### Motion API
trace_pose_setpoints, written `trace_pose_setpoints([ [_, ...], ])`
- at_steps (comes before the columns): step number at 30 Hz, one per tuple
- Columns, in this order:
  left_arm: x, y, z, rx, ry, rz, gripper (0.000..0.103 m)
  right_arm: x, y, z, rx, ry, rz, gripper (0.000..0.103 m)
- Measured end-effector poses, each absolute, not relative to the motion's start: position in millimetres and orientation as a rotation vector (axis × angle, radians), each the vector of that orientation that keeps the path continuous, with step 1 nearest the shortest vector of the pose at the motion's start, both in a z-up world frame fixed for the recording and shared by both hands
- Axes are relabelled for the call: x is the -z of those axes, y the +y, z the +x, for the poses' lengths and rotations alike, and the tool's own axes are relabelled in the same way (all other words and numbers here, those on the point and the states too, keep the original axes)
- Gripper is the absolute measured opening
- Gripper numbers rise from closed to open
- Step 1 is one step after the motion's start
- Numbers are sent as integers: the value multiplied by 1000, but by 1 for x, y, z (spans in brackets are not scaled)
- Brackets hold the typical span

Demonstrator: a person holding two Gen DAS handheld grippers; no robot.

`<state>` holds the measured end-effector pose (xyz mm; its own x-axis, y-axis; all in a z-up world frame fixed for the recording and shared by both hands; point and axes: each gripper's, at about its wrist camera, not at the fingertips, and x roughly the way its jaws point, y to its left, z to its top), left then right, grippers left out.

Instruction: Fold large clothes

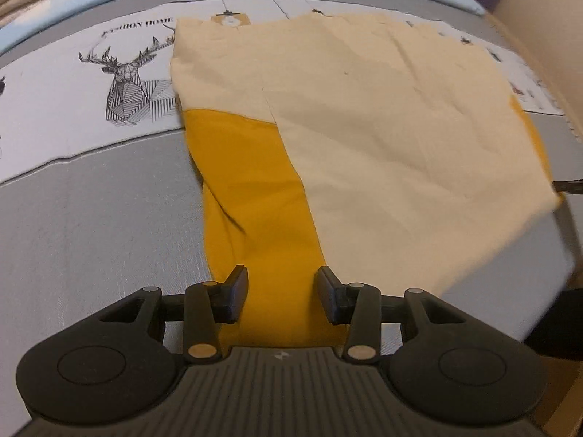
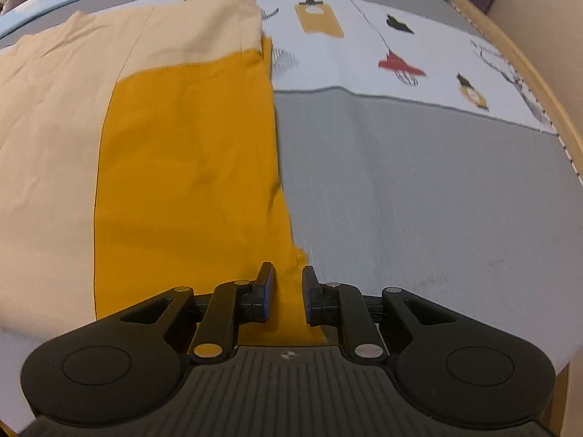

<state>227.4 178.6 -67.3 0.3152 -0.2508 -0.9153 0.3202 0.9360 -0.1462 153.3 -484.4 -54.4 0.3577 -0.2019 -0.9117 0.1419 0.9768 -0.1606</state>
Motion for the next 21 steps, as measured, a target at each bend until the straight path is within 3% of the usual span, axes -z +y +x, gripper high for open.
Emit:
trace_pose_setpoints([
  [3, 94, 181, 216, 253, 1325, 220, 48, 59, -488, 145, 231, 1214, -54, 16],
  [7, 57, 188, 203, 183, 1175, 219, 47, 41, -491, 137, 289, 1193, -25, 16],
  [10, 6, 196, 189, 119, 979, 92, 47, -4, -488, 124, 346, 1010, -7, 18],
  [15, -40, 182, 143, 103, 778, -109, 50, -92, -459, 79, 312, 644, 76, 33],
  [18, -23, 165, 126, 89, 751, -220, 54, -114, -424, 46, 211, 500, 79, 45],
  [21, 11, 138, 113, 93, 778, -218, 53, -107, -387, 17, 140, 427, 40, 46],
])
